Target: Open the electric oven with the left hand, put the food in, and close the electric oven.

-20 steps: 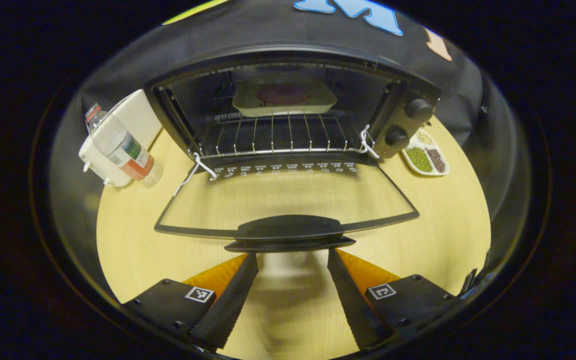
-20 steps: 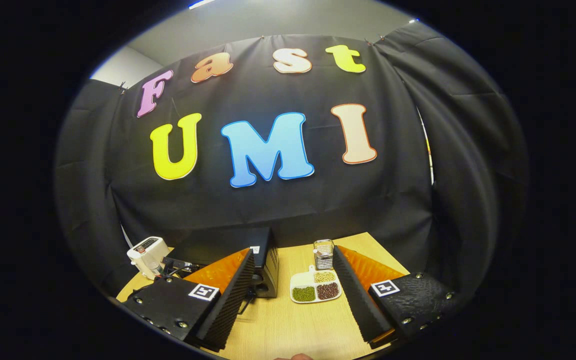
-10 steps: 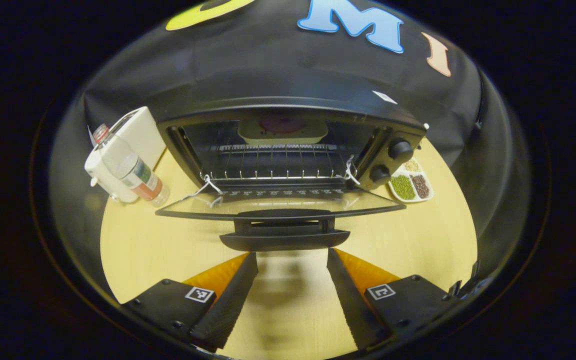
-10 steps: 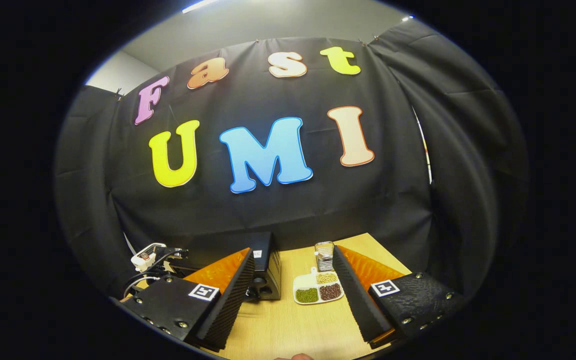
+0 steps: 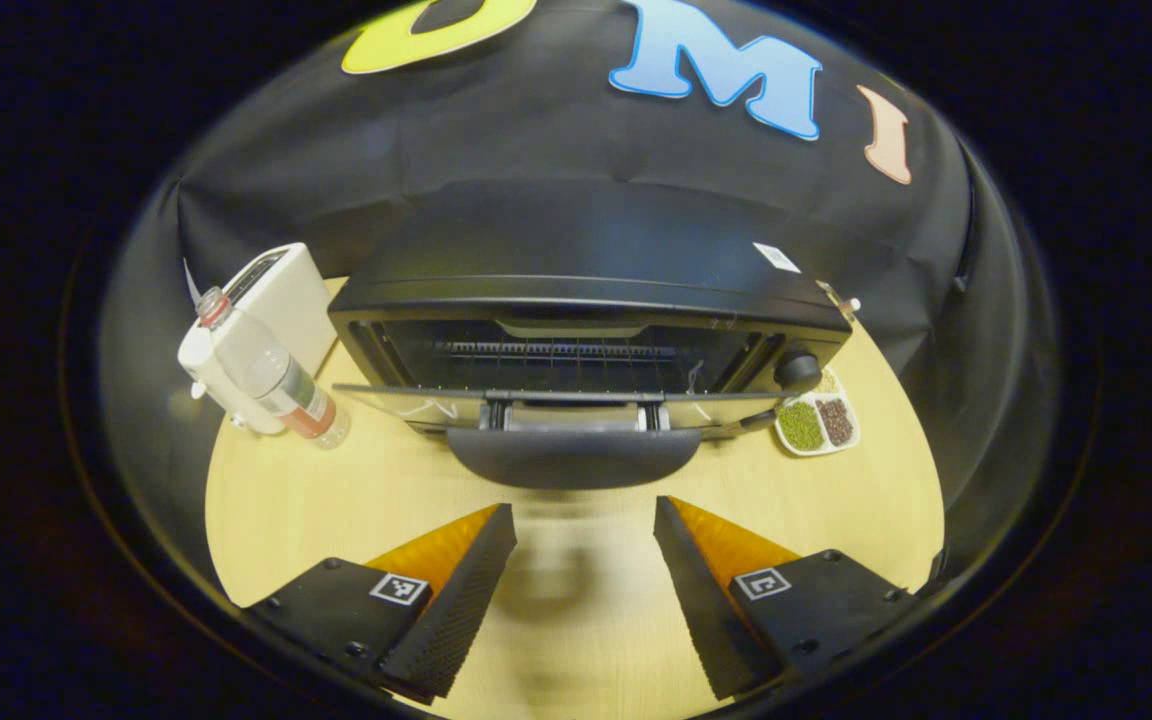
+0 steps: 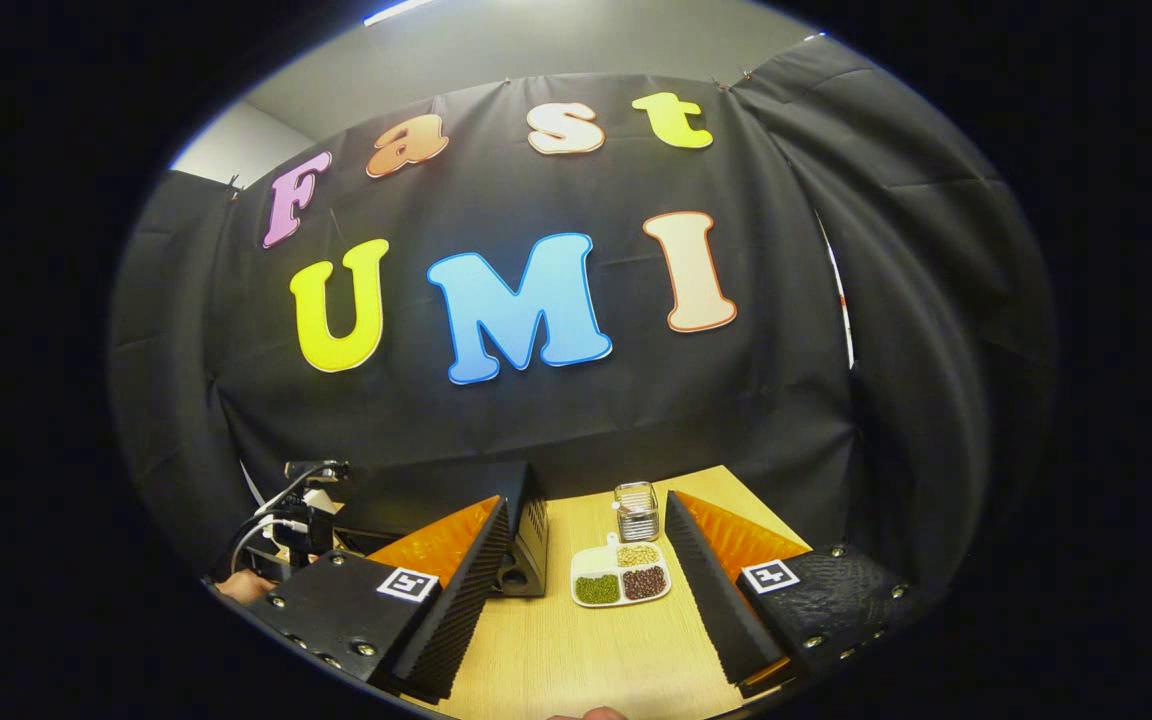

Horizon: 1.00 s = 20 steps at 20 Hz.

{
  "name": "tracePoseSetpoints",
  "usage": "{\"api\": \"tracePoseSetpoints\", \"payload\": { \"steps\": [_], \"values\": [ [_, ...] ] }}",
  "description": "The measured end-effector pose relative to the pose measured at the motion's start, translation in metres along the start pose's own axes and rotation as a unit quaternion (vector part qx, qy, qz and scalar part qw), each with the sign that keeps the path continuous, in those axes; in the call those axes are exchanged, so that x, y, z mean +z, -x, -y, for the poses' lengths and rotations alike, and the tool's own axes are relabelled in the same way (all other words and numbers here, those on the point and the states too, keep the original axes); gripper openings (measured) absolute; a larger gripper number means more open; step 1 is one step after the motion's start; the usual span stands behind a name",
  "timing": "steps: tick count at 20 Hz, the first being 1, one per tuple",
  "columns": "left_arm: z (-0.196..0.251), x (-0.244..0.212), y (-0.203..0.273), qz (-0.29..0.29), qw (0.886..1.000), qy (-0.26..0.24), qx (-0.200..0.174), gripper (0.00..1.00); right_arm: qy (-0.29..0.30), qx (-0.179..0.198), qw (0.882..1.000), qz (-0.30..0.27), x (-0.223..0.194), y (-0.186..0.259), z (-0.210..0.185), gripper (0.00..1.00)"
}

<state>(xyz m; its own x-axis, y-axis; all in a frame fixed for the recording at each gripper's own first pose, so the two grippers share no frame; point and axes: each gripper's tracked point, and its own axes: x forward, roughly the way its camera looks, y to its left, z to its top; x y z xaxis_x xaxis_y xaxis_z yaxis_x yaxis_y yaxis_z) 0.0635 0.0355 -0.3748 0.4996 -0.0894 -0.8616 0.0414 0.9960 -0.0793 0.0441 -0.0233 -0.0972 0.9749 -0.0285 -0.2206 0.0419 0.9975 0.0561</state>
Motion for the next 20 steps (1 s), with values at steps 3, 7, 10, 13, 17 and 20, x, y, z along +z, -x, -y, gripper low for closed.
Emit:
{"api": "tracePoseSetpoints", "payload": {
  "steps": [3, 7, 10, 13, 17, 20],
  "values": [
    [0.004, 0.013, 0.016, 0.030, 1.000, 0.002, 0.001, 0.99, 0.004, 0.006, 1.000, -0.002, -0.002, 0.002, 0.003, 0.95],
    [0.026, 0.055, 0.075, 0.134, 0.991, -0.006, -0.006, 0.95, 0.008, 0.020, 1.000, 0.011, 0.009, 0.002, 0.000, 0.95],
    [0.048, 0.090, 0.147, 0.244, 0.970, 0.009, -0.013, 0.99, 0.013, 0.037, 0.999, 0.031, 0.027, 0.001, -0.008, 0.95],
    [0.058, 0.119, 0.224, 0.352, 0.936, 0.004, 0.001, 0.99, 0.029, 0.060, 0.996, 0.054, 0.048, 0.000, -0.019, 0.95],
    [0.073, 0.134, 0.291, 0.412, 0.911, -0.006, 0.007, 0.98, 0.028, 0.072, 0.994, 0.074, 0.074, 0.002, -0.024, 0.95],
    [0.073, 0.136, 0.321, 0.433, 0.901, -0.003, 0.012, 0.98, 0.025, 0.079, 0.994, 0.076, 0.082, 0.010, -0.033, 0.95]
  ]
}}
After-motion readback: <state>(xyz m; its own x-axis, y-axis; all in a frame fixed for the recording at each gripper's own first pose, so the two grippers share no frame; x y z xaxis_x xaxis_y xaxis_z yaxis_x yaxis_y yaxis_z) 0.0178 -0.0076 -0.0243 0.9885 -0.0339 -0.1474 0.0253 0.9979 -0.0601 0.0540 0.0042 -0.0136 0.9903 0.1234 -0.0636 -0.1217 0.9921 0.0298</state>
